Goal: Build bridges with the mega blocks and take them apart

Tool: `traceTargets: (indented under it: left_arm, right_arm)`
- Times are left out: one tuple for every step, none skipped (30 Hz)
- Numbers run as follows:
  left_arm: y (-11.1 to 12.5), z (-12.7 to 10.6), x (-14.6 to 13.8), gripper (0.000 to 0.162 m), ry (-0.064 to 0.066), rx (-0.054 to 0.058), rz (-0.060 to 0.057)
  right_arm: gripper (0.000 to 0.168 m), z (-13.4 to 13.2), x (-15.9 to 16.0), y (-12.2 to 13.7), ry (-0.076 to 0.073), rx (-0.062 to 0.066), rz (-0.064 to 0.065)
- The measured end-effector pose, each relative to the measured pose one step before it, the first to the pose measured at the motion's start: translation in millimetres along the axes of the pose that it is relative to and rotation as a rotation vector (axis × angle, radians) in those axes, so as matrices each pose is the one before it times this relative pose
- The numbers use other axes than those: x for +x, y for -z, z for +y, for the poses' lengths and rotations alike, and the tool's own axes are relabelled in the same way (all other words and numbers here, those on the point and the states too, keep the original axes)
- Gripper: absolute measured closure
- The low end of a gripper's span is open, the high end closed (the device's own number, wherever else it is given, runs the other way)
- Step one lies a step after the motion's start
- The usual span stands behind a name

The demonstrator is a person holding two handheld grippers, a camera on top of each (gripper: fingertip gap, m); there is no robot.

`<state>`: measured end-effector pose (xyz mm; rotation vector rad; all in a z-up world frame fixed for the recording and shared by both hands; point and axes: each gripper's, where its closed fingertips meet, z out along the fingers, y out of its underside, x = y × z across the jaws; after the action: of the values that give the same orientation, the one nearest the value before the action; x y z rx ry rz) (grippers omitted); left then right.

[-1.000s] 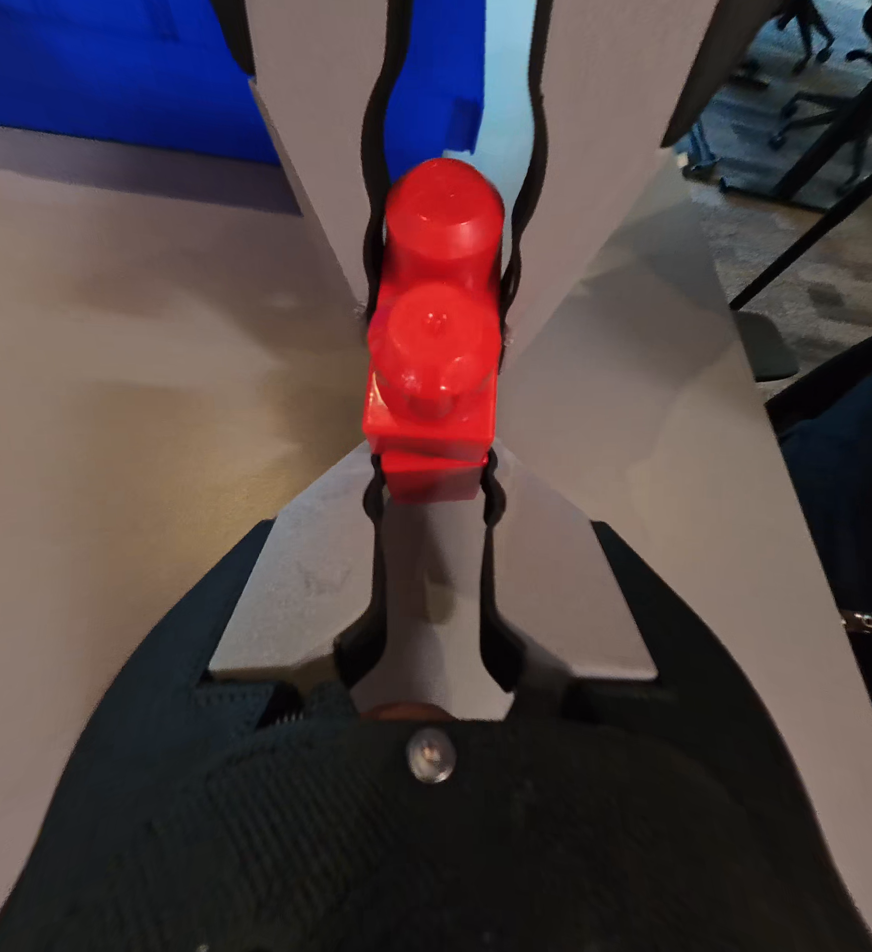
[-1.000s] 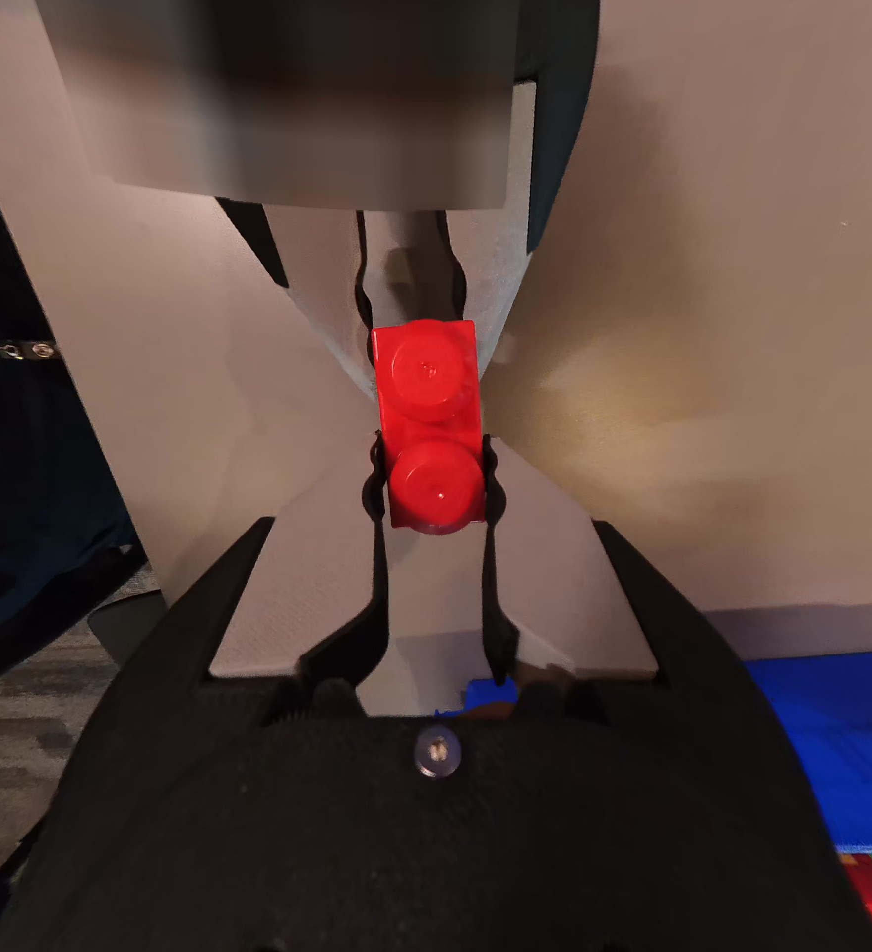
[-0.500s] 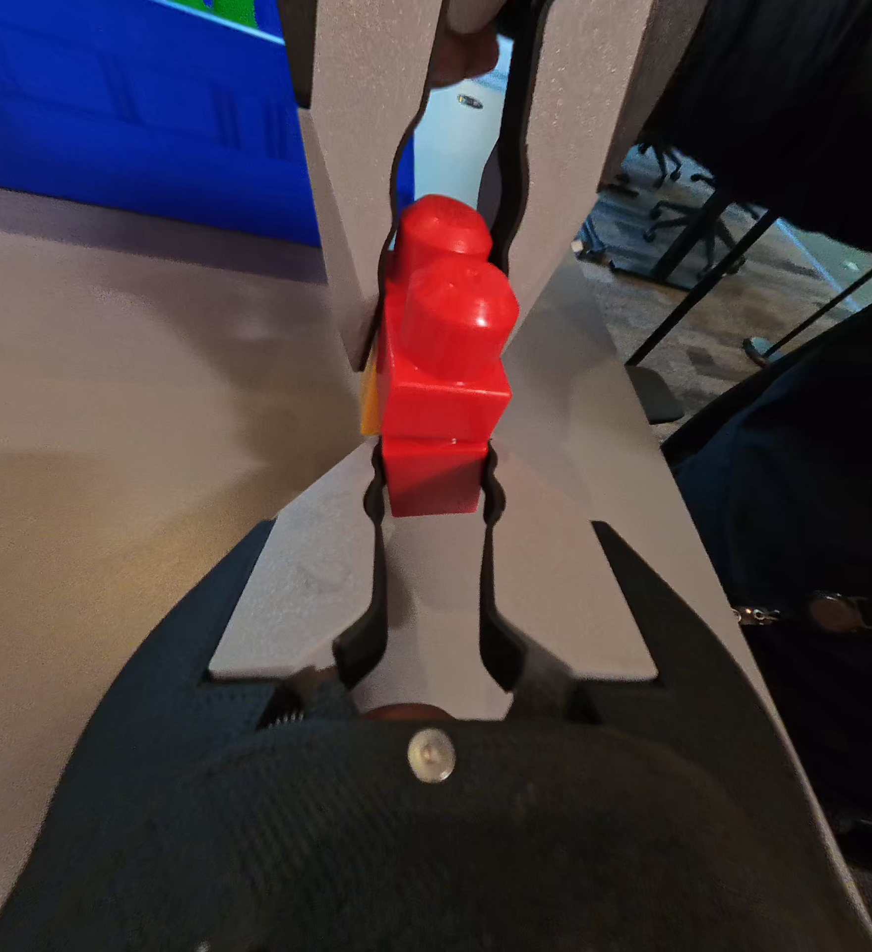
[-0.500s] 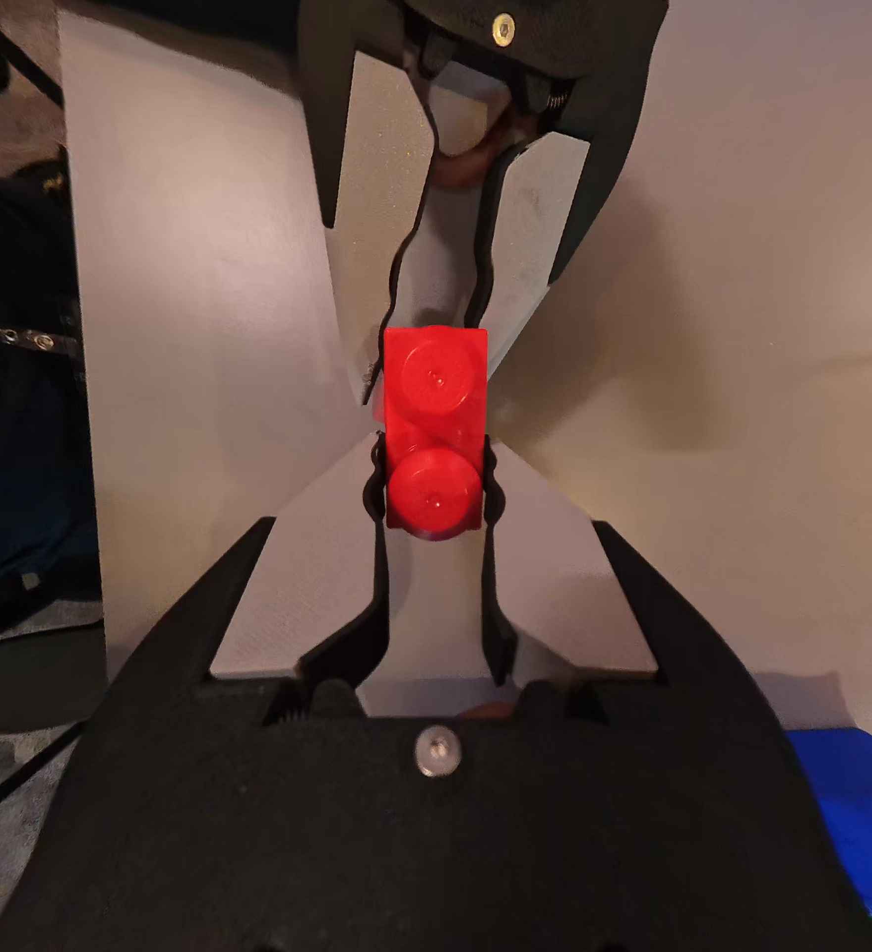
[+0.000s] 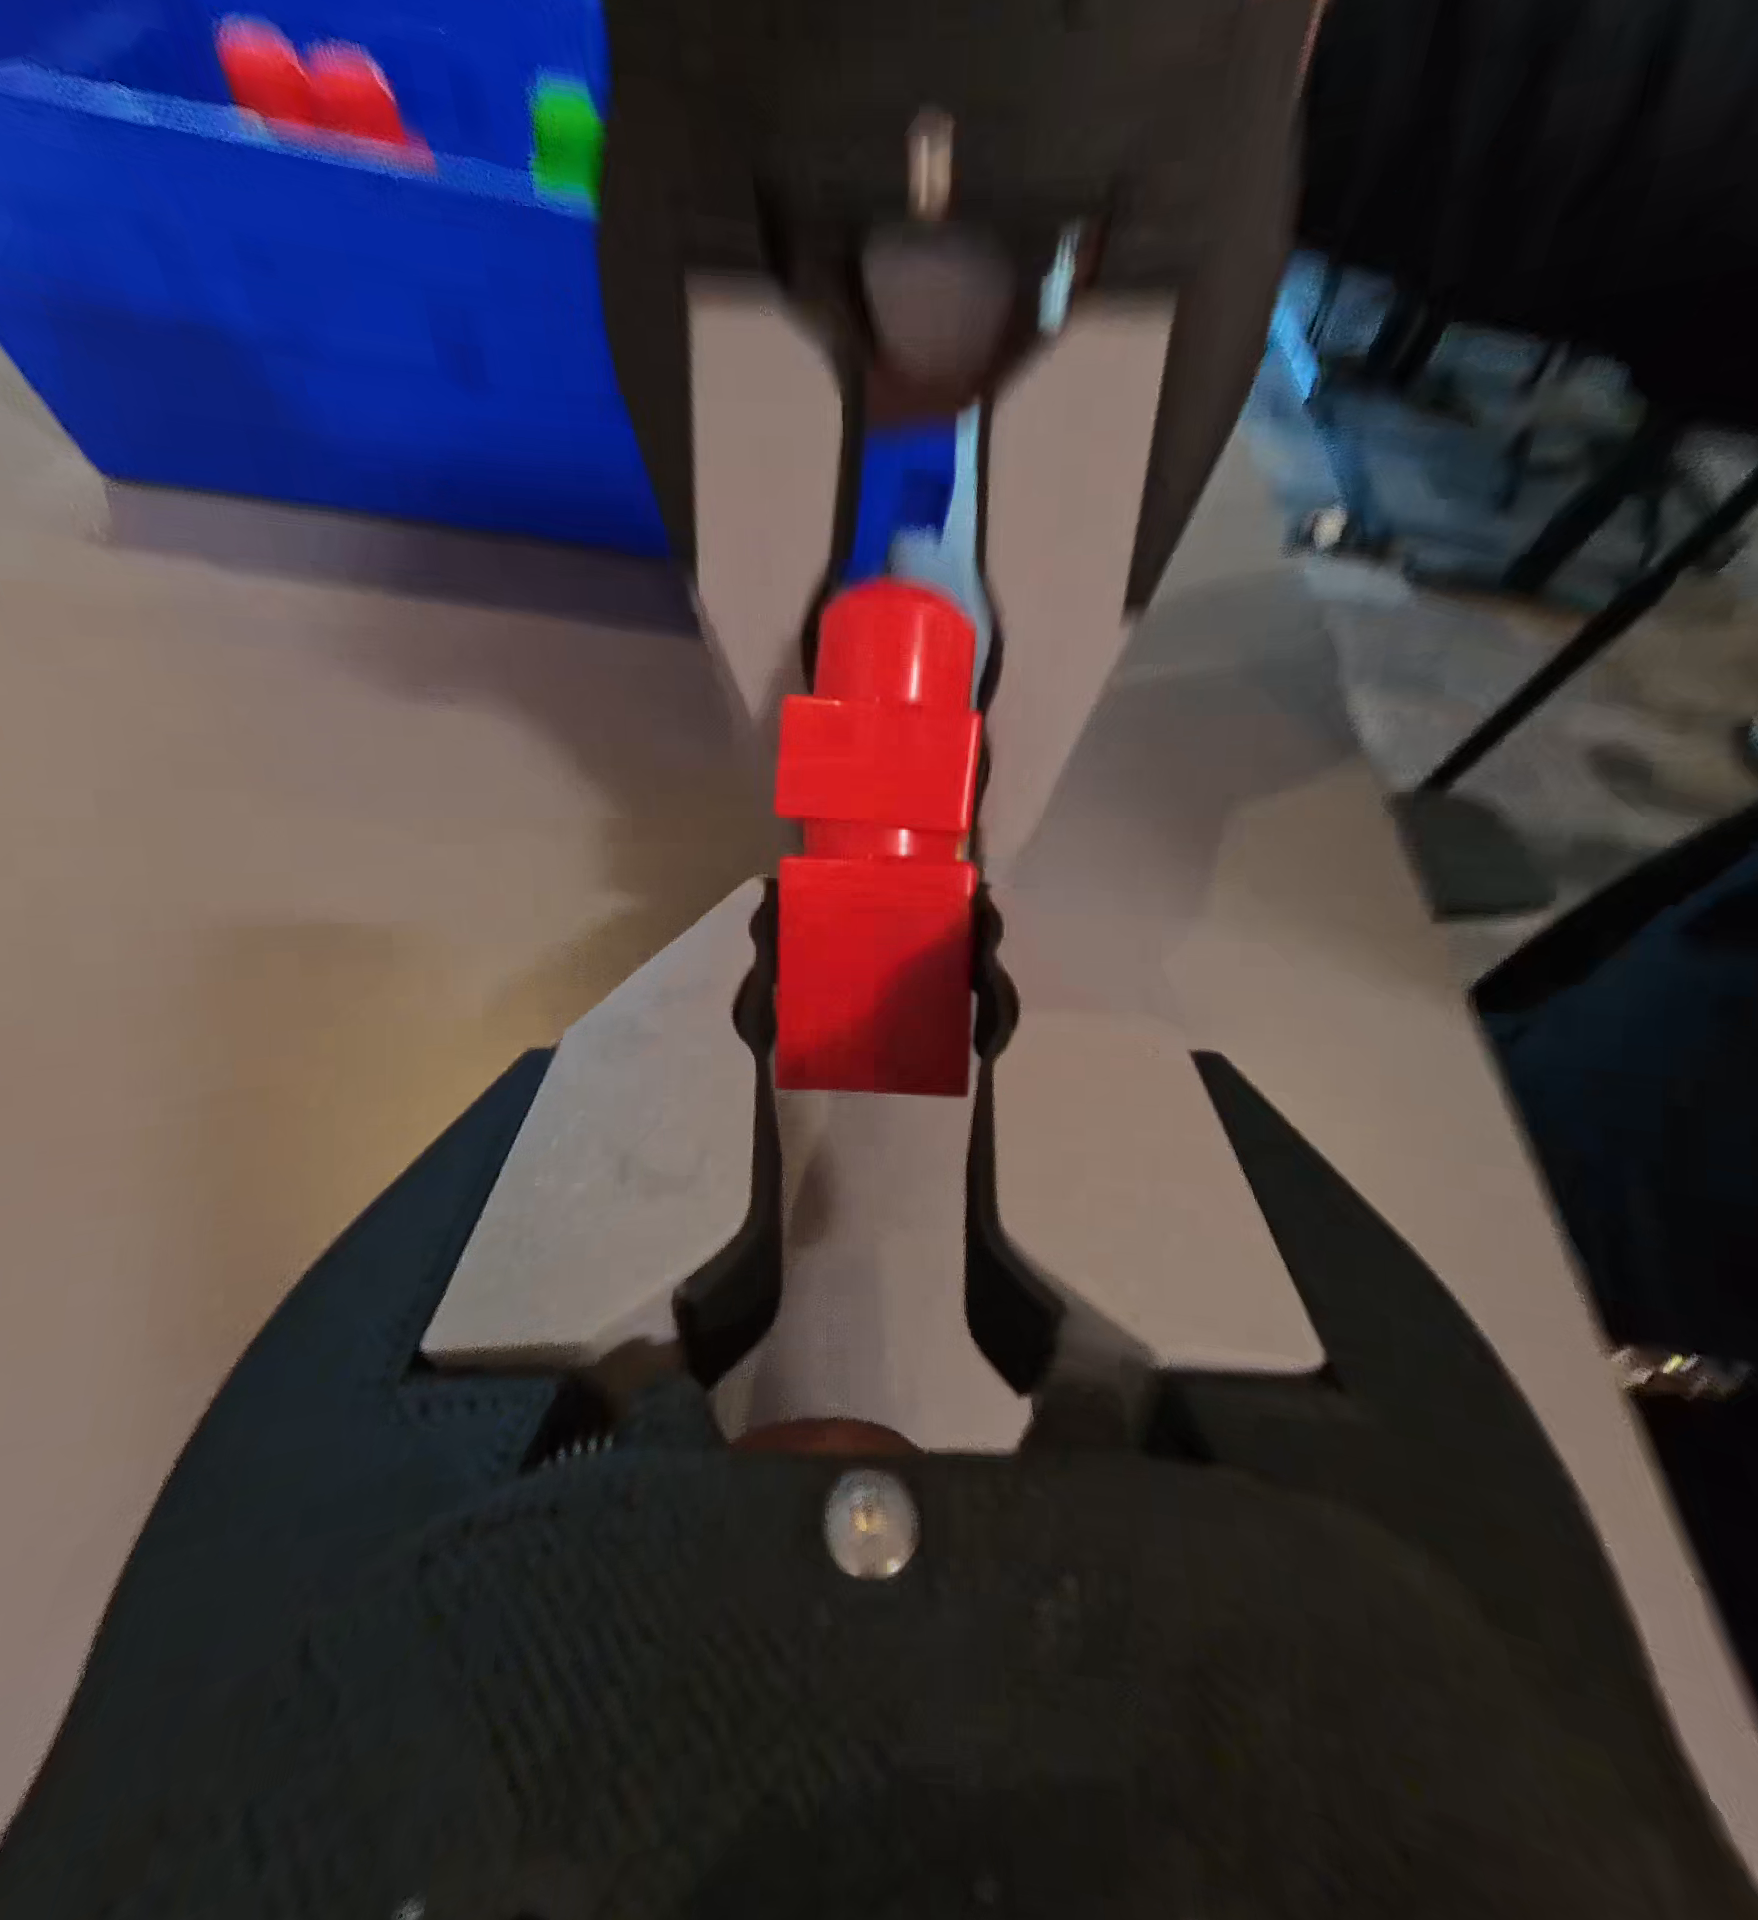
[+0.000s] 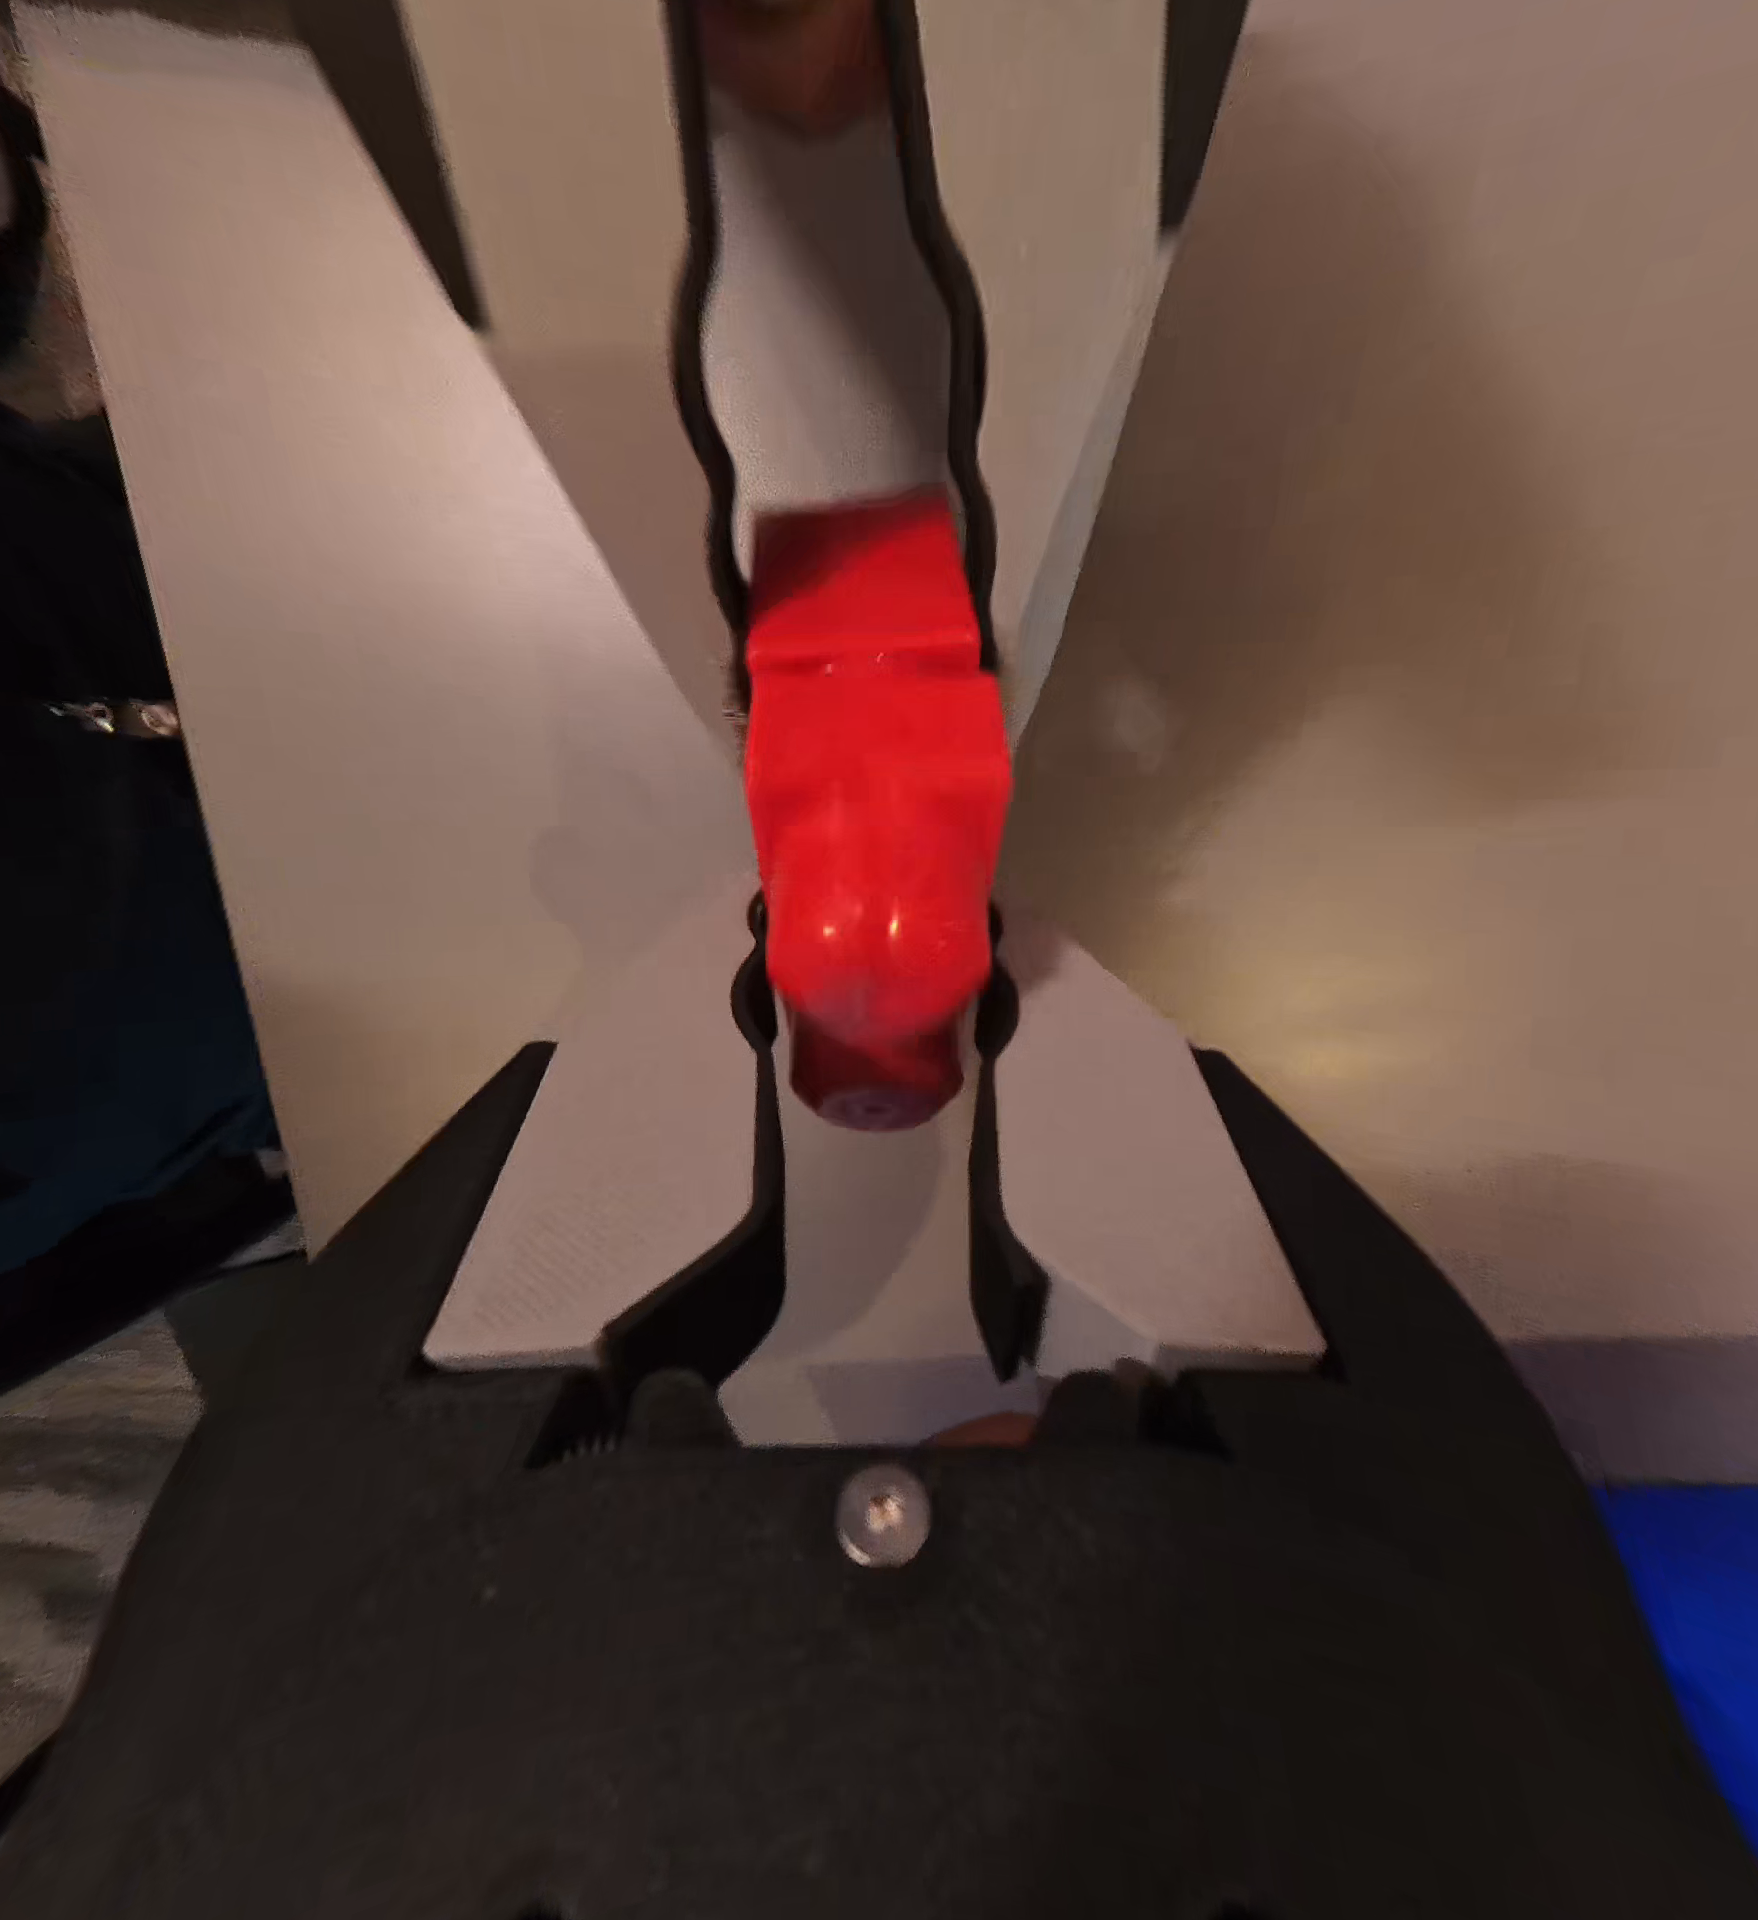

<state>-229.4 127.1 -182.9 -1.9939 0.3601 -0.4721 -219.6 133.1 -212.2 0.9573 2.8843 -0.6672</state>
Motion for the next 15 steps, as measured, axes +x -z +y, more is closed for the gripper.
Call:
traceTargets:
  left_arm:
    - [3.86, -7.36, 1.75, 0.129, 0.024, 0.0242, 0.0079]
    - [1.82, 3.79, -0.56, 0.129, -0.0156, -0.0356, -0.014]
    - [1.76, 2.02, -0.64, 0.128, -0.01, -0.0093, -0.0113]
    - [1.77, 0.66, 0.76, 0.129, 0.0173, 0.0024, 0.011]
    - [1.42, 0.73, -0.58, 0.129, 0.0171, 0.0014, 0.0071]
    - [0.96, 1.09, -1.57, 0.128, 0.0057, -0.0029, -0.0025]
    - [0.52, 1.9, -1.05, 0.128, -0.0008, -0.0098, -0.0017]
    - [0.5, 1.88, -0.32, 0.129, -0.0014, -0.011, 0.001]
    - [0.41, 1.96, 0.08, 0.128, -0.0007, -0.0106, 0.0021]
    - [0.66, 0.98, 0.15, 0.128, -0.0035, -0.004, 0.0028]
    - [0.68, -0.36, 0.74, 0.129, -0.0029, 0.005, 0.0058]
    - [0.66, -0.94, 0.52, 0.129, 0.0006, 0.0073, 0.0053]
    - [0.58, -0.93, 0.68, 0.129, -0.0028, 0.0074, 0.006]
    - [0.38, -0.61, 1.15, 0.129, -0.0039, 0.006, 0.0086]
    - [0.23, -0.23, 0.68, 0.129, -0.002, 0.0027, 0.0041]
  right_arm:
    - [0.135, -2.01, -1.45, -3.63, -0.0156, 0.0066, -0.0083]
    - [0.135, -2.55, 0.64, -0.61, 0.0144, 0.0056, 0.0157]
    - [0.135, -2.83, 1.76, 0.62, 0.0252, 0.0089, 0.0251]
    - [0.135, -2.21, 0.02, 0.39, 0.0083, 0.0072, 0.0024]
    - [0.135, -1.74, -0.35, -0.15, -0.0105, 0.0078, -0.0103]
    - [0.135, -1.52, 0.96, -0.3, -0.0108, 0.0096, -0.004]
    - [0.135, -1.39, 1.06, -0.27, 0.0008, 0.0117, 0.0035]
    - [0.135, -1.45, 0.73, 0.24, 0.0107, 0.0164, 0.0087]
    - [0.135, -1.61, 0.05, 0.99, 0.0089, 0.0221, 0.0068]
    - [0.135, -2.03, -0.65, 1.9, 0.0031, 0.0279, -0.0004]
    - [0.135, -2.71, -0.76, 2.46, 0.0001, 0.0382, -0.0041]
    - [0.135, -2.81, -0.77, 2.57, -0.0066, 0.0436, -0.0088]
    - [0.135, -2.51, -1.36, 1.92, -0.0158, 0.0415, -0.018]
    - [0.135, -2.14, -1.91, 1.01, -0.0147, 0.0385, -0.0211]
    - [0.135, -1.61, -0.96, 0.64, -0.0065, 0.0329, -0.0105]
